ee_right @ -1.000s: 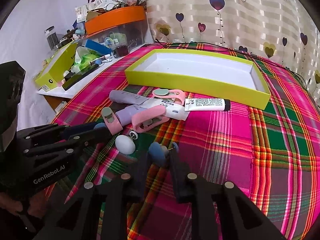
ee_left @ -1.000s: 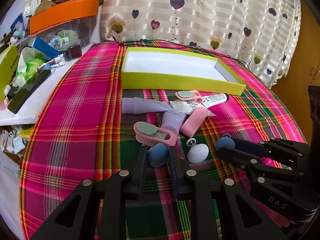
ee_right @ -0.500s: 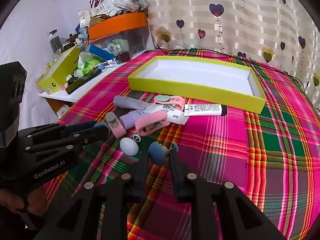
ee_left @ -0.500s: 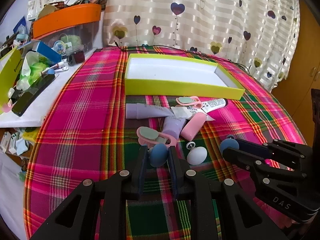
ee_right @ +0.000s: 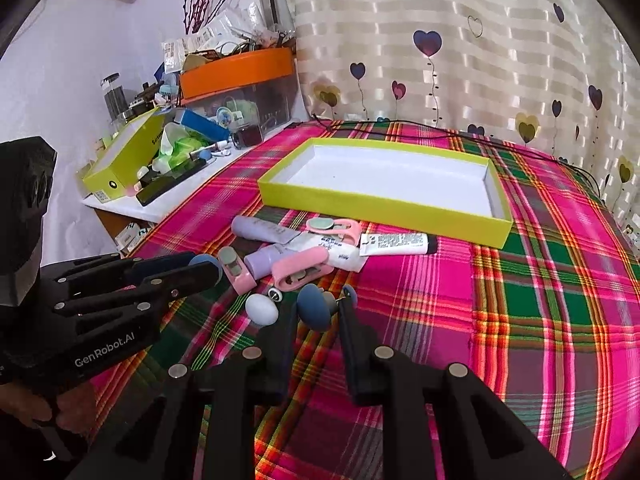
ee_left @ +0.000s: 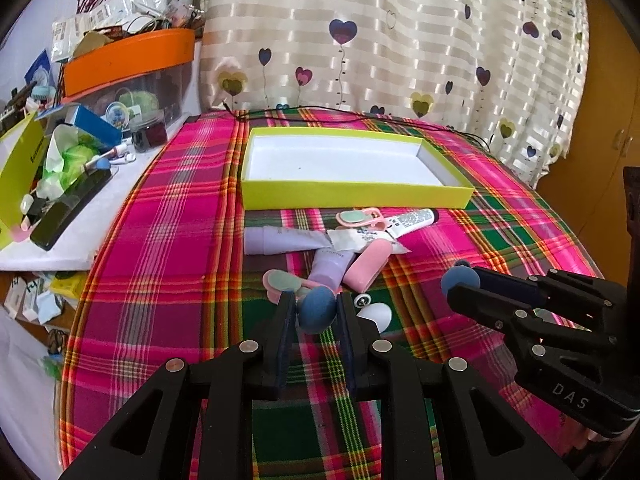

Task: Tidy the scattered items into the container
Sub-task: 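Carry the blue ball into the tray and open the left tool while the right tool releases its ball there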

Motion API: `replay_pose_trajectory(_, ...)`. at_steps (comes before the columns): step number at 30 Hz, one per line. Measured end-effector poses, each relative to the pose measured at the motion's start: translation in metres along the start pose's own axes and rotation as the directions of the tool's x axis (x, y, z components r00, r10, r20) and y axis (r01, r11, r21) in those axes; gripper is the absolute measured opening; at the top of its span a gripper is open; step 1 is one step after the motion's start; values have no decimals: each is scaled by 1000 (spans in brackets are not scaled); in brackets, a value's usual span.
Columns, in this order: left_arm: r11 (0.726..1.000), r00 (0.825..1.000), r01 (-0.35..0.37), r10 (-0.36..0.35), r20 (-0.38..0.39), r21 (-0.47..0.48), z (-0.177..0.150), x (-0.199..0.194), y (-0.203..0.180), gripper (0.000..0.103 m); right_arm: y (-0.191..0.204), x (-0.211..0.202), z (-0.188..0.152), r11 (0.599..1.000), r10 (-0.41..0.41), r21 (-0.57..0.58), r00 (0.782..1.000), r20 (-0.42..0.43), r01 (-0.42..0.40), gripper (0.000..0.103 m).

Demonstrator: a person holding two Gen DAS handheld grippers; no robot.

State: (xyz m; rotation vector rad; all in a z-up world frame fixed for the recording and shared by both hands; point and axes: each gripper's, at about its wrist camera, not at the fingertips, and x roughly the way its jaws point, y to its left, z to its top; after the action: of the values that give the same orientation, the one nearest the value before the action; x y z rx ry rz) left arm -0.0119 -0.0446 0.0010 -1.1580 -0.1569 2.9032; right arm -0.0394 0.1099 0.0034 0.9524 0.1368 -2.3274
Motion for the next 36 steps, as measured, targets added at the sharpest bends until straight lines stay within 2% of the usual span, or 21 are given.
replay_pose_trajectory(18, 999, 998, 20, -22, 55, 40, 39, 3, -15, 22, -24, -4, 35, 1000, -30, 11, 997, 71, 29, 21)
replay_pose_trajectory(36, 999, 998, 5, -8, 55, 53, 77, 36, -18, 22, -50, 26, 67, 999, -46, 27, 997, 60, 45, 21)
